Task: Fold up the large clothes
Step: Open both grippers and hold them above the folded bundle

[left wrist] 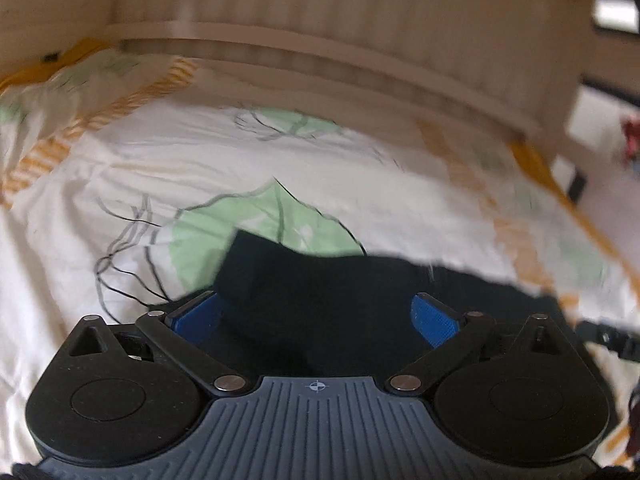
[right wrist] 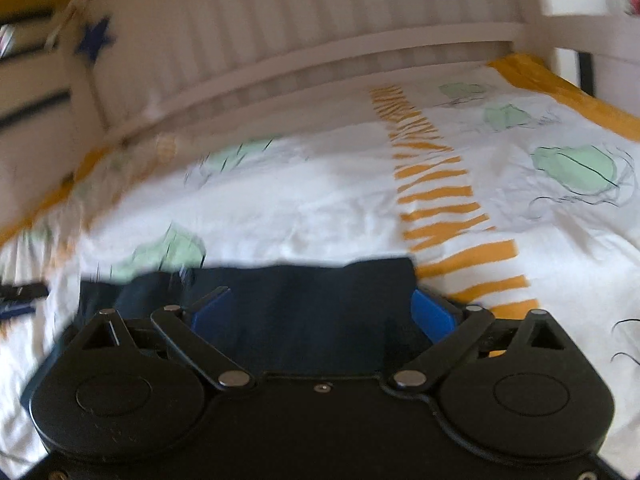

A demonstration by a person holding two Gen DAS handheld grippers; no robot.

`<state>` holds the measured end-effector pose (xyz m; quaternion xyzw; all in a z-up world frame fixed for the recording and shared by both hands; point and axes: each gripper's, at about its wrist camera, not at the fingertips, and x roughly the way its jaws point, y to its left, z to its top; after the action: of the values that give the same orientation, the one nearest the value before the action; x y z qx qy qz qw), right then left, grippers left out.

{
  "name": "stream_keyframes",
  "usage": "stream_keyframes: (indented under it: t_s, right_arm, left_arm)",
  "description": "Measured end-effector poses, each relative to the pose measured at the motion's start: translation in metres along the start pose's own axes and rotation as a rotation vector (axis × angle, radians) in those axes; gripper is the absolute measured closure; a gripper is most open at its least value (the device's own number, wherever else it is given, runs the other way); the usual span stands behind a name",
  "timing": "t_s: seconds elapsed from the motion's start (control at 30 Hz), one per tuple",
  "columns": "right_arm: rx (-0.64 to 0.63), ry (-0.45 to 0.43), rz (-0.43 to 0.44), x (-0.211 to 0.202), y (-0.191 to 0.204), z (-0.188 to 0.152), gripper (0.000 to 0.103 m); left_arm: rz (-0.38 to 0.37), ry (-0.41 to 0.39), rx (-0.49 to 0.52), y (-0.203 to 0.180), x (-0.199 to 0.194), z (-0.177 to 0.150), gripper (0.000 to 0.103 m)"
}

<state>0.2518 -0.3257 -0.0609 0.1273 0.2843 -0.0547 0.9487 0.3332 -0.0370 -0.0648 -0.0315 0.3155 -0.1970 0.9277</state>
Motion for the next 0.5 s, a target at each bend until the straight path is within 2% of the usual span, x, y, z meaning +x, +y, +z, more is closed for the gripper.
stream_keyframes:
  t_s: [0.17,0.27,0.37,0.5]
  right_arm:
    - [-0.176,0.055,0.010,0.019,0.038,-0.012,0.006]
    - [-0.232,0.103,-0.016,0.041,0.048,-0.013,0.006]
    - [-0.236,0.128,-0.059,0.060,0.046,-0.014,0.003]
    - [-0.155,0.140,-0.073,0.077,0.033,-0.017,0.000]
  left_arm:
    - [0.002,0.090,0.106,-0.020,0.033,-0.011,0.000]
    - [0.042,0.141,0.105,-0.013,0.058,-0.015,0.000]
    - [0.070,0.172,0.057,0.001,0.075,-0.018,0.000]
    - [0.049,0.170,0.023,0.009,0.084,-0.022,0.000]
